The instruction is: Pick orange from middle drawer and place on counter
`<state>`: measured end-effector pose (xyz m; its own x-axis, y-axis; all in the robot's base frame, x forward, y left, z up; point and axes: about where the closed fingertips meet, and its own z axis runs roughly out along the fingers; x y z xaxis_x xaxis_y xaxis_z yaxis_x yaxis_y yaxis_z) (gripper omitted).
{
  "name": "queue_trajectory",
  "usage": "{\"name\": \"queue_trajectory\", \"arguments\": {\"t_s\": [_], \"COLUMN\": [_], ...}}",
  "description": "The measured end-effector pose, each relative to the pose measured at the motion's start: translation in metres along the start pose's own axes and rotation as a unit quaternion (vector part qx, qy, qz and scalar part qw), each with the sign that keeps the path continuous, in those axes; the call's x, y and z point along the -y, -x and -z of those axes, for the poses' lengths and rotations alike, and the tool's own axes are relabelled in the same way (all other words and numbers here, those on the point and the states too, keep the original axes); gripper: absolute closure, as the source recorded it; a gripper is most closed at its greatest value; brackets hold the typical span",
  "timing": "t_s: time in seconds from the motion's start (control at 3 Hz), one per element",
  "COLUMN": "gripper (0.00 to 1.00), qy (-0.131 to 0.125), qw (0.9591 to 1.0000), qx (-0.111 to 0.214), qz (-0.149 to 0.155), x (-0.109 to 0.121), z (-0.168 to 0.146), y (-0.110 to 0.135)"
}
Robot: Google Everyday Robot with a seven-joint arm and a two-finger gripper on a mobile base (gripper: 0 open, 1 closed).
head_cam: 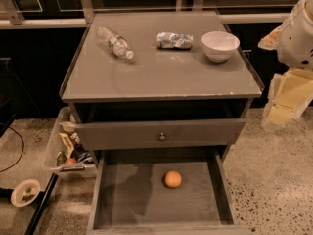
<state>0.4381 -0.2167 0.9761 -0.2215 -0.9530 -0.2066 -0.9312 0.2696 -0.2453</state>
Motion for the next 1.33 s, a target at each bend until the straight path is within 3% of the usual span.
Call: {"name": "queue_trajectory", "arguments": {"t_s": [0.33,0.67,1.33], "gripper": [0.00,0.00,0.00], "qy": [0.000,0.014,0.039], "qw": [1.0000,0.9998,0.9985], "qx": [0.005,0.016,0.029], "qz": [-0.001,0.001,0.027], "x": [-0.002,-0.010,-0.032], "z": [-0.003,-0.029,-0.125], "y": [0.000,-0.005,-0.021]}}
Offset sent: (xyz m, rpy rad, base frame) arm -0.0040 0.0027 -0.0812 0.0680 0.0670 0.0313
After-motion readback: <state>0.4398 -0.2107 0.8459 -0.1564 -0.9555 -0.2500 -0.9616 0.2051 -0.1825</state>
